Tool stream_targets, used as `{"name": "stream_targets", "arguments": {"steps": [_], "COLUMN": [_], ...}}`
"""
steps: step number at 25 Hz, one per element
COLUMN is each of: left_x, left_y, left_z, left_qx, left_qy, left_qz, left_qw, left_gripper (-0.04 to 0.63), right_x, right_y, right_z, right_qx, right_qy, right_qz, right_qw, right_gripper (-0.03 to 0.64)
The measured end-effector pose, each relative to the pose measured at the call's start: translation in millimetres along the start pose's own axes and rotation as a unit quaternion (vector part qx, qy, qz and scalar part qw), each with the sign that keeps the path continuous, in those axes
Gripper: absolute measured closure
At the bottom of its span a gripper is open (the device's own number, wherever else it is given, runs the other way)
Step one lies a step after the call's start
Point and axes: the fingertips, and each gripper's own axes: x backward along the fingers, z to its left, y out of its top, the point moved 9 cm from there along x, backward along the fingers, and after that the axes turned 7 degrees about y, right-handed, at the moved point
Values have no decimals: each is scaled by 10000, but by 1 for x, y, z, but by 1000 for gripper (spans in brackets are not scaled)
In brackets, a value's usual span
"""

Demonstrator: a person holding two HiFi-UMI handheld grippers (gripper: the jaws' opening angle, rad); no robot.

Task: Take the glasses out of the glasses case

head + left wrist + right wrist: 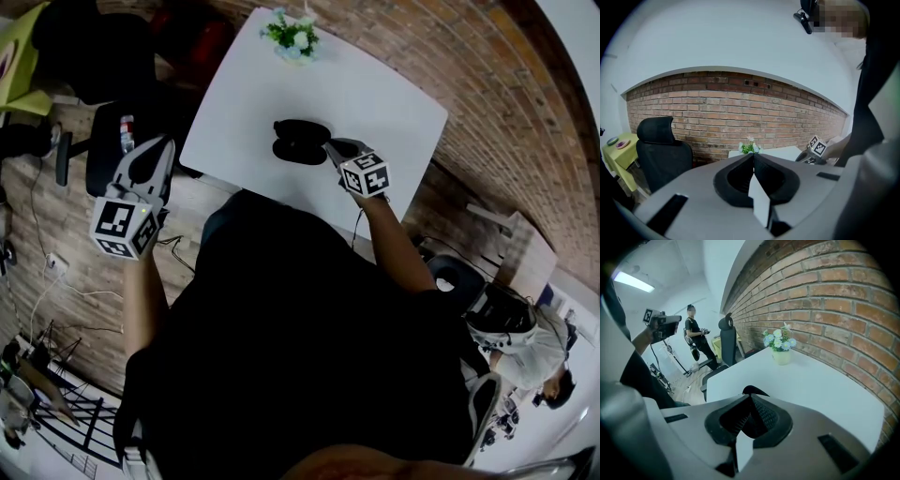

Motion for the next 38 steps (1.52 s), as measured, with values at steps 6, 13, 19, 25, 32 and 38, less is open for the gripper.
{"name": "stream_targets", "arguments": {"steps": [6,13,19,25,32,38], "left_x": [-4,-13,-13,-7,-7,-7], "left_y": [-3,-12,-15,-21,-24,-26], "left_z": [12,21,23,37,47,61], "left_qx": [37,108,139,193,226,248], "left_qy": [-20,-62,-39,73,102,210], "left_qz": [64,128,165,183,204,225], "left_qw": [10000,9998,9998,9996,9995,9992], "left_gripper": [586,586,586,586,586,586], "right_x": [-21,-47,-58,-75,-91,-102], "right_y": [-4,-16,-22,-22,-23,-23], "right_z": [1,3,4,7,4,1], "right_qx": [155,318,459,667,816,973], "right_qy": [57,237,291,293,262,234], "right_qz": [385,893,1150,1369,1577,1785], "right_qw": [9991,9952,9919,9879,9838,9788], "right_gripper": [583,558,546,534,528,528]}}
